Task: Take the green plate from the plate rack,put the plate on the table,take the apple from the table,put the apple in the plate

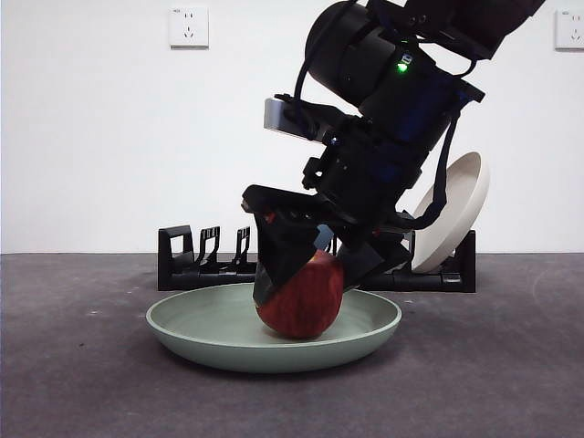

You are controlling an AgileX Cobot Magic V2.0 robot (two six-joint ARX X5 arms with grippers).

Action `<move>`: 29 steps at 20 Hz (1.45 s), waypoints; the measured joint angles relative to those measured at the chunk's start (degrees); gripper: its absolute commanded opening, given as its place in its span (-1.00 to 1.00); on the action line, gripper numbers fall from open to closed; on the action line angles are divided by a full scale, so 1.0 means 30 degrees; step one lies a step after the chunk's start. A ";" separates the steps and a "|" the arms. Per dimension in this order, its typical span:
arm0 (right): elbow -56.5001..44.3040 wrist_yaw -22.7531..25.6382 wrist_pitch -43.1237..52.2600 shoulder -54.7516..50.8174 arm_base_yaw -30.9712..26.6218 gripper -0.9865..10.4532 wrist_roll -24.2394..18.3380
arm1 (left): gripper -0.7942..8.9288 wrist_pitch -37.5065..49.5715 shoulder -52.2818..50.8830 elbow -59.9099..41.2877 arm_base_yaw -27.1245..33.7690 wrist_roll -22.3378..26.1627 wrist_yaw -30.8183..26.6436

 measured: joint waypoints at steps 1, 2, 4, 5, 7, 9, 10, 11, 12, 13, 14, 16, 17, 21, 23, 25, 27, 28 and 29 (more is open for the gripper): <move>0.0036 -0.0036 -0.0058 0.0015 0.0007 -0.72 0.0000 | -0.06 0.0000 0.0007 0.0000 0.0000 0.0007 0.0000; 0.0058 -0.0051 -0.0066 0.0022 0.0007 -0.47 0.0000 | -0.06 0.0000 0.0007 0.0000 0.0000 0.0007 0.0000; 0.0058 -0.0058 -0.0058 0.0022 0.0007 0.17 0.0000 | -0.06 0.0000 0.0007 0.0000 0.0000 0.0000 0.0000; 0.0058 -0.0058 -0.0051 0.0022 0.0007 0.29 0.0000 | -0.06 -0.0007 0.0007 0.0000 0.0000 0.0007 0.0000; 0.0058 -0.0066 -0.0051 0.0022 0.0007 0.29 0.0007 | -0.06 0.0000 0.0007 0.0000 0.0000 0.0007 0.0000; 0.0051 -0.0073 -0.0248 0.0044 0.0007 0.29 0.0058 | -0.06 -0.0007 0.0007 0.0000 0.0000 0.0000 -0.0007; 0.0051 -0.0073 -0.0248 0.0036 0.0007 0.29 0.0066 | -0.06 -0.0007 0.0007 0.0000 0.0000 0.0000 0.0000; 0.0051 -0.0087 -0.0248 -0.0029 0.0007 0.29 0.0131 | -0.06 -0.0007 0.0007 0.0000 0.0000 0.0007 0.0000; 0.0051 -0.0080 -0.0313 -0.0197 0.0007 0.29 0.0138 | -0.06 -0.0007 0.0007 0.0000 0.0000 0.0007 0.0000; 0.0051 -0.0073 -0.0481 -0.0597 0.0007 0.29 0.0146 | -0.06 -0.0007 0.0007 0.0000 0.0000 0.0000 0.0000; 0.0051 -0.0080 -0.0780 -0.1166 0.0007 0.29 0.0219 | -0.06 -0.0007 0.0007 0.0000 0.0000 0.0007 0.0000; 0.0051 -0.0087 -0.1967 -0.2973 0.0007 0.29 0.0576 | -0.06 -0.0007 0.0007 0.0000 0.0000 0.0007 0.0000; 0.0051 -0.0087 -0.2980 -0.4116 0.0007 0.29 0.0707 | -0.06 -0.0007 0.0007 0.0000 0.0000 0.0007 0.0000; 0.0051 -0.1064 -0.7286 -0.8998 0.0000 0.27 0.1005 | -0.06 -0.0007 0.0007 0.0000 0.0000 0.0007 -0.0007; 0.0051 -0.1996 -0.9384 -1.1708 0.0007 0.27 0.1253 | -0.06 -0.0007 0.0007 0.0000 0.0000 0.0007 0.0000; 0.0051 -0.2106 -1.1431 -1.4076 0.0007 0.27 0.1501 | -0.06 -0.0168 0.0007 0.0000 0.0000 0.0007 0.0036; 0.0051 -0.2106 -1.3296 -1.6014 0.0007 0.26 0.1770 | -0.06 -0.0838 0.0007 0.0000 0.0000 0.0007 0.0109; 0.0051 -0.2106 -1.4200 -1.6779 0.0007 0.24 0.1945 | -0.06 -0.1071 0.0007 0.0000 0.0000 0.0007 0.0117; 0.0051 -0.2098 -1.5074 -1.7420 0.0007 0.13 0.2076 | -0.07 -0.1166 0.0007 0.0000 0.0000 0.0007 0.0124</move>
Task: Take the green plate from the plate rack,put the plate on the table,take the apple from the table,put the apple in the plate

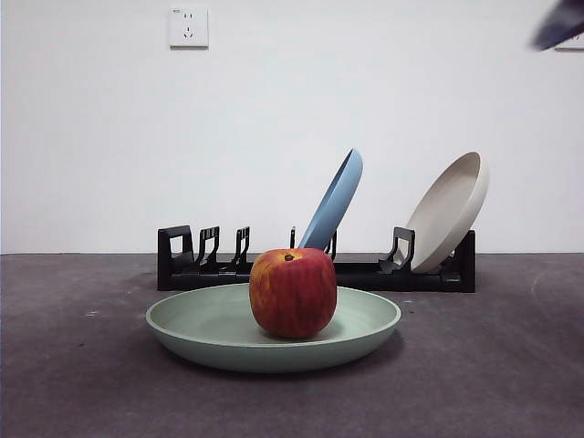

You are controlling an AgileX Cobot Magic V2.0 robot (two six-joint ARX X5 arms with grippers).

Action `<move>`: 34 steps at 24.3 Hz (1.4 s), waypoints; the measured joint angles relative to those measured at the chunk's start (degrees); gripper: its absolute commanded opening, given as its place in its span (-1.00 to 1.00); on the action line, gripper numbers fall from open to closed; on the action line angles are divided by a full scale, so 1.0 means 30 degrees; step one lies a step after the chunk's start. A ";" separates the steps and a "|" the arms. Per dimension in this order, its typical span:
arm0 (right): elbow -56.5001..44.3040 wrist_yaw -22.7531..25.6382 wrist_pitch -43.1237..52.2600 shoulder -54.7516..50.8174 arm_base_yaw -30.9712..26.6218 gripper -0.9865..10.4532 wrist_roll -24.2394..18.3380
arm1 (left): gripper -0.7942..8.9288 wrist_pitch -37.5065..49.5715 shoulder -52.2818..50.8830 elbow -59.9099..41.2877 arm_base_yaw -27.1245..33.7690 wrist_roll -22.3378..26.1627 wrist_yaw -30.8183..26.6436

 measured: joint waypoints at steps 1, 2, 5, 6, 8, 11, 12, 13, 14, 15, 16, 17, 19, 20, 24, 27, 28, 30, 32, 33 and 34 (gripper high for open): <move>0.0000 -0.0007 -0.0568 -0.0364 0.0000 0.02 0.0058 | -0.07 -0.0007 0.0000 0.0000 0.0000 0.0000 0.0007; 0.0000 -0.0007 -0.1005 -0.0627 0.0000 -0.07 0.0095 | -0.08 -0.0007 0.0000 0.0000 0.0000 0.0000 0.0007; 0.0000 -0.0007 -0.2018 -0.1253 0.0000 -0.52 0.0219 | -0.59 -0.0007 0.0000 0.0000 0.0000 0.0000 0.0036; 0.0000 -0.0007 -0.2149 -0.1333 0.0000 -0.65 0.0248 | -0.76 -0.0007 0.0000 0.0000 0.0000 0.0000 0.0124; 0.0000 -0.0007 -0.2208 -0.1464 0.0000 -0.87 0.0270 | -0.85 -0.0007 0.0000 0.0000 0.0000 0.0000 0.0568; 0.0000 -0.0007 -0.2208 -0.1464 0.0000 -0.85 0.0270 | -0.85 -0.0007 0.0000 0.0000 0.0000 0.0000 0.1173; 0.0000 -0.0007 -0.2208 -0.1464 0.0000 -0.85 0.0270 | -0.85 -0.0007 0.0000 0.0000 0.0000 0.0000 0.1355; 0.0000 -0.0007 -0.2200 -0.1443 0.0000 -0.85 0.0270 | -0.85 -0.0015 0.0000 0.0000 0.0000 0.0000 0.1450; 0.0000 0.0000 -0.2200 -0.1428 0.0000 -0.85 0.0270 | -0.85 -0.0022 0.0000 0.0000 0.0000 0.0000 0.1464; 0.0000 0.0000 -0.2200 -0.1428 0.0000 -0.85 0.0270 | -0.85 -0.0051 0.0000 0.0000 0.0000 0.0000 0.1457; 0.0000 0.0000 -0.2200 -0.1428 0.0000 -0.85 0.0270 | -0.85 -0.0153 0.0000 0.0000 0.0000 0.0000 0.1464; 0.0000 0.0000 -0.2200 -0.1428 0.0000 -0.84 0.0277 | -0.85 -0.0255 0.0000 0.0000 0.0000 -0.0029 0.1457; 0.0000 0.0000 -0.2200 -0.1435 0.0000 -0.83 0.0270 | -0.84 -0.0364 0.0000 0.0000 0.0000 -0.0007 0.1435; 0.0000 0.0000 -0.2200 -0.1435 0.0000 -0.83 0.0262 | -0.84 -0.0357 0.0000 0.0000 0.0000 -0.0007 0.1428; 0.0000 0.0058 -0.2200 -0.1435 0.0000 -0.83 0.0277 | -0.84 -0.0357 0.0000 0.0000 0.0000 -0.0007 0.1421; 0.0000 0.0058 -0.2200 -0.1435 0.0000 -0.83 0.0277 | -0.84 -0.0364 0.0000 0.0000 0.0000 -0.0007 0.1421; 0.0000 0.0058 -0.2208 -0.1435 0.0000 -0.83 0.0277 | -0.84 -0.0364 0.0000 0.0000 0.0000 -0.0007 0.1421; 0.0000 0.0058 -0.2200 -0.1435 0.0000 -0.83 0.0277 | -0.84 -0.0364 0.0000 0.0000 0.0000 -0.0007 0.1421; 0.0000 0.0058 -0.2200 -0.1435 0.0000 -0.83 0.0277 | -0.84 -0.0364 0.0000 0.0000 0.0000 -0.0007 0.1421; 0.0000 0.0058 -0.2200 -0.1435 0.0000 -0.83 0.0277 | -0.84 -0.0364 0.0000 0.0000 0.0000 -0.0007 0.1421; 0.0000 0.0058 -0.2208 -0.1435 0.0000 -0.83 0.0277 | -0.84 -0.0364 0.0000 0.0000 0.0000 -0.0007 0.1413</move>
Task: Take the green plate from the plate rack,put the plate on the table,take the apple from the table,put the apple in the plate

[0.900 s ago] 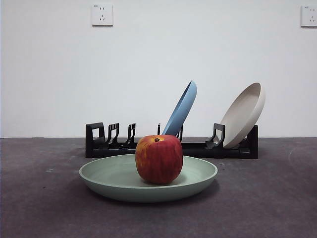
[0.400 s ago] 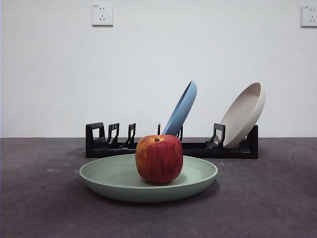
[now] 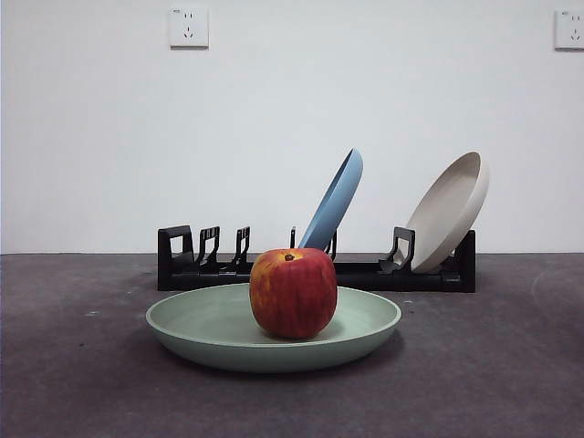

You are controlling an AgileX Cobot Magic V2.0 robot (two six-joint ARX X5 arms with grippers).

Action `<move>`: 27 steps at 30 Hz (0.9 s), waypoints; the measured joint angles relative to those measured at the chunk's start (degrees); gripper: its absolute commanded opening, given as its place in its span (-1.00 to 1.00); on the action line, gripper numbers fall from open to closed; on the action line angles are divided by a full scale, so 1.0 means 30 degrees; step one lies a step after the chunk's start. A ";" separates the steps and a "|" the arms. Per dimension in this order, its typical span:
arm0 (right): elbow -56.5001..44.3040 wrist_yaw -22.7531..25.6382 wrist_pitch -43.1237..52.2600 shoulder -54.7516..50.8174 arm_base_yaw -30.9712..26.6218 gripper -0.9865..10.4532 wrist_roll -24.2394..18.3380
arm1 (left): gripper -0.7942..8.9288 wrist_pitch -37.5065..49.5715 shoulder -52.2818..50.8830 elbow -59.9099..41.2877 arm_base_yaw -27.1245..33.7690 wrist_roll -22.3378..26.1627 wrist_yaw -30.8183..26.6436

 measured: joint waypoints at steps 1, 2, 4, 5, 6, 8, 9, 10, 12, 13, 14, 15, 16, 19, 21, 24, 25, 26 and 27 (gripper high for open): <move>0.0000 0.0000 0.0007 0.0000 0.0000 -0.83 0.0000 | -0.84 0.0000 0.0000 0.0000 0.0000 0.0000 0.0007; 0.0000 0.0000 0.0007 0.0000 0.0000 -0.83 0.0000 | -0.84 0.0000 0.0000 0.0000 0.0000 0.0000 0.0007; 0.0000 0.0000 0.0007 0.0000 0.0000 -0.83 0.0000 | -0.84 0.0000 0.0000 0.0000 0.0000 0.0000 0.0007; 0.0000 0.0000 0.0007 0.0000 0.0000 -0.83 0.0000 | -0.84 0.0000 0.0000 0.0000 0.0000 0.0000 0.0007; 0.0000 0.0000 0.0007 0.0000 0.0000 -0.83 0.0000 | -0.84 0.0000 0.0000 0.0000 0.0000 0.0000 0.0007; 0.0000 0.0000 0.0007 0.0000 0.0000 -0.83 0.0000 | -0.84 0.0007 0.0000 0.0000 0.0000 0.0000 -0.0015; 0.0000 0.0000 0.0000 0.0000 0.0000 -0.83 0.0000 | -0.84 0.0036 0.0000 0.0000 0.0029 0.0051 -0.0073; 0.0000 0.0000 0.0000 0.0000 0.0000 -0.83 0.0000 | -0.84 0.0117 -0.0007 0.0000 0.0197 0.0175 -0.0291; 0.0000 0.0000 0.0000 0.0000 0.0000 -0.83 0.0000 | -0.84 0.0714 -0.0044 0.0000 0.0801 0.0437 -0.0831; 0.0000 0.0000 0.0000 0.0000 0.0000 -0.83 0.0000 | -0.84 0.1428 -0.0095 0.0000 0.1392 0.0707 -0.0889; 0.0000 0.0000 0.0000 0.0000 0.0000 -0.83 0.0000 | -0.84 0.2302 -0.0175 0.0000 0.2142 0.1035 -0.0831; 0.0000 0.0000 0.0000 0.0000 0.0000 -0.83 0.0000 | -0.84 0.3111 -0.0262 -0.0007 0.2885 0.1348 -0.0641; 0.0000 0.0000 0.0007 0.0000 0.0000 -0.83 0.0000 | -0.84 0.4080 -0.0401 -0.0029 0.3832 0.1727 -0.0189; 0.0000 0.0000 0.0000 0.0000 0.0000 -0.83 0.0000 | -0.84 0.7526 -0.1348 -0.0918 0.6674 0.2565 0.2011; 0.0000 0.0000 0.0000 0.0007 0.0000 -0.83 0.0000 | -0.84 1.0244 -0.2390 -0.2346 0.8582 0.2827 0.3759; 0.0000 0.0000 0.0000 0.0000 0.0000 -0.83 0.0000 | -0.84 1.4761 -0.4350 -0.5472 1.1373 0.3024 0.5486; 0.0000 0.0000 0.0000 0.0000 0.0000 -0.83 0.0000 | -0.84 1.6320 -0.5122 -0.6732 1.2247 0.3031 0.5610; 0.0000 0.0000 0.0000 0.0000 -0.0007 -0.83 0.0000 | -0.84 1.7741 -0.5938 -0.8029 1.3056 0.3038 0.5617; 0.0000 0.0000 0.0000 -0.0015 0.0000 -0.83 0.0000 | -0.84 1.8819 -0.6652 -0.9158 1.3719 0.3038 0.5603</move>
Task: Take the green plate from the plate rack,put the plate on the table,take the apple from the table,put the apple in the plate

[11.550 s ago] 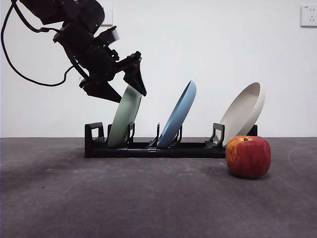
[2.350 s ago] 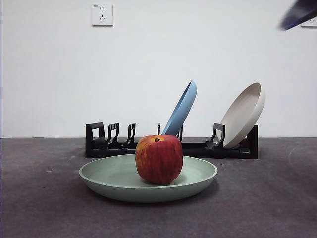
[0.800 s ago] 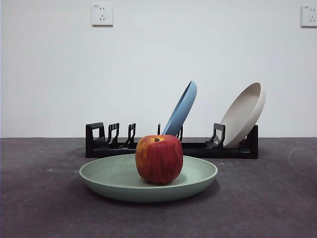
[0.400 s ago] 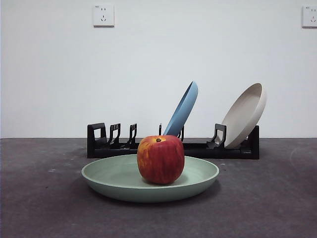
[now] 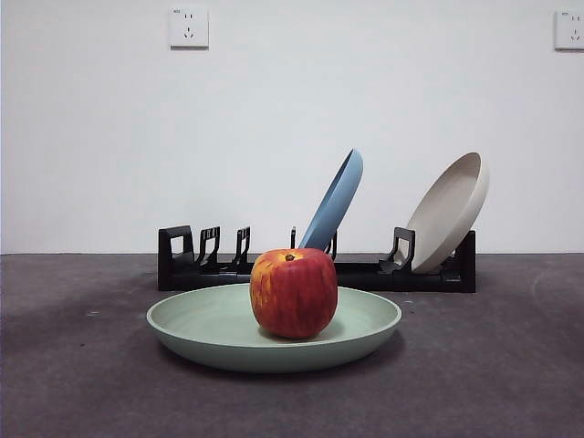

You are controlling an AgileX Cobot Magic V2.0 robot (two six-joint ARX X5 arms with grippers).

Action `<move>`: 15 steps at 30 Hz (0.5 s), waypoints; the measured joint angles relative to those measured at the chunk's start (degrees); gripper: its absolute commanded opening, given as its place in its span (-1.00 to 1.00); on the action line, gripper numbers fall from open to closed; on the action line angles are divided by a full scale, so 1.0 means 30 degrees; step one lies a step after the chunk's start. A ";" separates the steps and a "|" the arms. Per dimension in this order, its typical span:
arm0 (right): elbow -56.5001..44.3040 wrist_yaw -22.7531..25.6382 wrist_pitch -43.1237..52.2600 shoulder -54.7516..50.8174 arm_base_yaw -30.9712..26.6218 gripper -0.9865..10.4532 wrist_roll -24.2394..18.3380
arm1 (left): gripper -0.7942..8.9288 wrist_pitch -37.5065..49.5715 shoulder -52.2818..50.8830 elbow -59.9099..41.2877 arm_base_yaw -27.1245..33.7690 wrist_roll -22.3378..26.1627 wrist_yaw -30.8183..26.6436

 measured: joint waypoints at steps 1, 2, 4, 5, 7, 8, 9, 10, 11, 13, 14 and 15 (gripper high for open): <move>0.0000 0.0000 0.0000 0.0000 0.0000 -0.83 0.0000 | -0.84 0.1049 -0.0867 -0.1282 0.0721 0.0000 -0.0066; 0.0000 0.0000 0.0000 0.0000 0.0000 -0.83 0.0000 | -0.84 0.1858 -0.1712 -0.2521 0.1406 0.0007 -0.0284; 0.0000 0.0000 0.0000 0.0000 0.0000 -0.83 0.0000 | -0.84 0.2586 -0.3271 -0.4670 0.2608 0.0022 -0.0707; 0.0000 0.0000 0.0000 0.0007 0.0000 -0.83 0.0000 | -0.84 0.2601 -0.4095 -0.5719 0.3206 0.0051 -0.1071; 0.0000 0.0000 0.0007 0.0007 0.0000 -0.83 0.0000 | -0.84 0.2608 -0.5508 -0.7490 0.4255 0.0087 -0.1749; 0.0000 0.0000 0.0000 0.0007 0.0000 -0.83 0.0000 | -0.84 0.2608 -0.6237 -0.8510 0.4816 0.0117 -0.2062; 0.0000 0.0000 0.0007 0.0007 0.0000 -0.83 0.0000 | -0.84 0.2601 -0.6681 -0.9129 0.5151 0.0124 -0.2113; 0.0000 0.0000 0.0007 0.0007 0.0000 -0.83 0.0000 | -0.84 0.2594 -0.7388 -1.0083 0.5625 0.0124 -0.2157; 0.0000 0.0000 0.0007 0.0007 0.0000 -0.83 0.0000 | -0.84 0.2557 -0.7890 -1.0754 0.5938 0.0124 -0.2157; 0.0000 0.0000 0.0000 0.0007 0.0000 -0.83 0.0000 | -0.84 0.2543 -0.8976 -1.2145 0.6499 0.0109 -0.2157; 0.0000 0.0000 0.0000 0.0007 -0.0007 -0.83 0.0000 | -0.84 0.2543 -0.9340 -1.2575 0.6644 0.0102 -0.2149; 0.0000 0.0000 0.0000 0.0007 0.0000 -0.83 0.0000 | -0.84 0.2543 -0.9828 -1.3136 0.6805 0.0080 -0.2149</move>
